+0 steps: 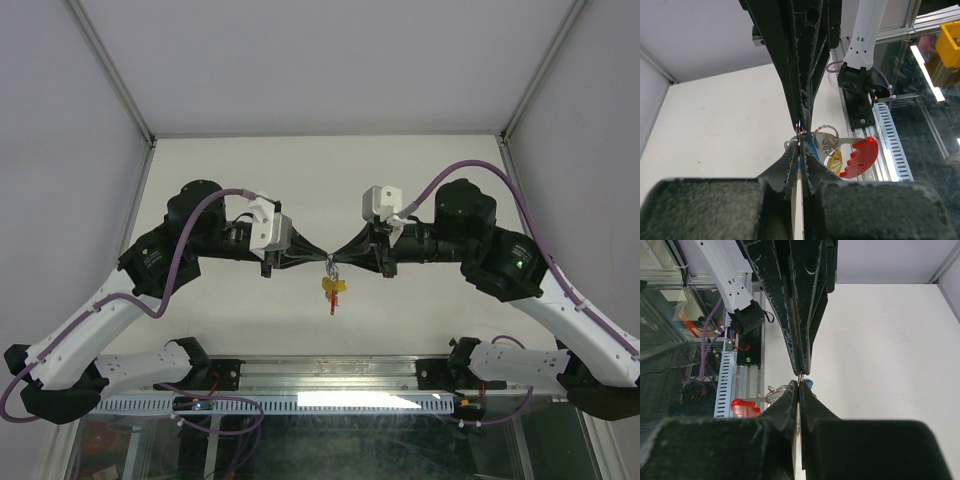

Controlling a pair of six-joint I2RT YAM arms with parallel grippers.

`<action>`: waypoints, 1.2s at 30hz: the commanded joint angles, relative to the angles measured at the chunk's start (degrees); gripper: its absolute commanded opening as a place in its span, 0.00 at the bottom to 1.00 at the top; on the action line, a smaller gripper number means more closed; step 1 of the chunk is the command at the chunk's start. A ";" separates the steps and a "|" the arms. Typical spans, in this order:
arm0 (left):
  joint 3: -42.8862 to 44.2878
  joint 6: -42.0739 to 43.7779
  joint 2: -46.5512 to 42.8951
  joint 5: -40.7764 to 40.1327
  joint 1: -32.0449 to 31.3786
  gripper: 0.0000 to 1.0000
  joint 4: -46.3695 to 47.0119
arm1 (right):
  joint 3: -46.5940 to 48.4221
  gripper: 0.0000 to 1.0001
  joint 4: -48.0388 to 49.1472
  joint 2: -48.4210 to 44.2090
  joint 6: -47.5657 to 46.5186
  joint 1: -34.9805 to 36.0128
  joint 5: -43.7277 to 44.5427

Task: Put the keys on the keyring

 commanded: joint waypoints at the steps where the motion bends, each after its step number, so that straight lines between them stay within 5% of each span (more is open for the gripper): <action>1: 0.63 0.01 -0.84 0.31 -0.43 0.00 2.13 | -0.45 0.00 7.78 -2.69 1.82 0.26 -0.51; 36: -0.34 -3.00 -1.15 0.79 -0.43 0.00 7.82 | -21.37 0.00 40.40 -12.88 11.59 0.26 13.31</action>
